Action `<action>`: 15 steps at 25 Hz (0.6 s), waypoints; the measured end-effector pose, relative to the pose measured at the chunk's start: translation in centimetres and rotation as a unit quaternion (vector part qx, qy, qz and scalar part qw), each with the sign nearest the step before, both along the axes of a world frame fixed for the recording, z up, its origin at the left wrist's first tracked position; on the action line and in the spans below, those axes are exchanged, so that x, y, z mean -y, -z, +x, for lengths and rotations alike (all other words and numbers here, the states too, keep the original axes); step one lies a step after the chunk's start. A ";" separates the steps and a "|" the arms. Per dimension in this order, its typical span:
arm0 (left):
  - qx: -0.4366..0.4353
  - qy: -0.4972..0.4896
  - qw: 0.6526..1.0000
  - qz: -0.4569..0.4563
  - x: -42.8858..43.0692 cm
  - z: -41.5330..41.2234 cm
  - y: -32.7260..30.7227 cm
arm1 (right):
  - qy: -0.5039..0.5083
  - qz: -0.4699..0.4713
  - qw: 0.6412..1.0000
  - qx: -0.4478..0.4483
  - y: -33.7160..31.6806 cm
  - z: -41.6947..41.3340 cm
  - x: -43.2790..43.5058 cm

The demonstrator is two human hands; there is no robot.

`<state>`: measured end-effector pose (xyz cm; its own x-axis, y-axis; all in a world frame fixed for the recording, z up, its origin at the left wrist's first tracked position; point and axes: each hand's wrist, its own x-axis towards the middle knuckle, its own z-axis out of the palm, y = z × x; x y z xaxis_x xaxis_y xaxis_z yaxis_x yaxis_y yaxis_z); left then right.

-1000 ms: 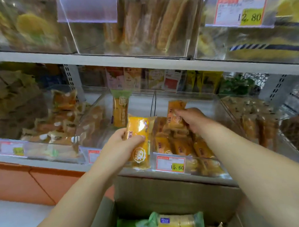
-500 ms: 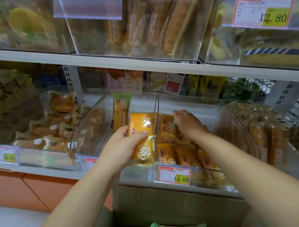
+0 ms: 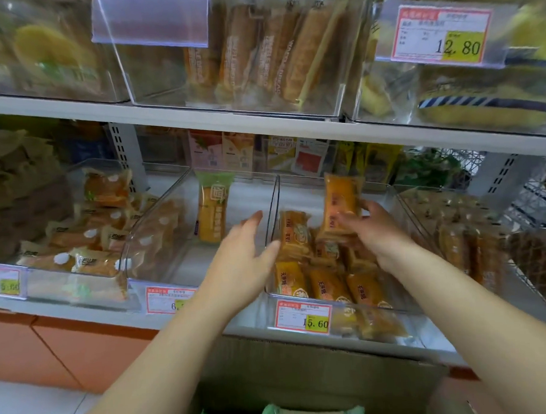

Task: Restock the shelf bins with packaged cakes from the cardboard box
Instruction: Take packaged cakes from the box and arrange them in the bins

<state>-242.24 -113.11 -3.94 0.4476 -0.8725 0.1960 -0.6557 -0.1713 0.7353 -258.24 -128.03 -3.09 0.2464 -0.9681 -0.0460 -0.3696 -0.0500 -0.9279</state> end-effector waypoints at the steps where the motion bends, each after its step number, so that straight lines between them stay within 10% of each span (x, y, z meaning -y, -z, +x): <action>1: -0.005 0.011 0.999 0.035 -0.3 0.2 0.6 | 0.012 0.023 0.999 -0.030 0.9 -0.3 1.6; 15: 0.003 0.035 0.999 0.041 -0.8 0.2 1.9 | 0.014 0.073 0.997 -0.022 6.7 2.8 5.2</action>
<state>-242.06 -112.32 -5.88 0.3839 -0.9148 0.1255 -0.6731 -0.1842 0.7162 -255.46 -133.25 -9.77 0.2145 -0.9564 -0.1980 -0.4094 0.0960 -0.9073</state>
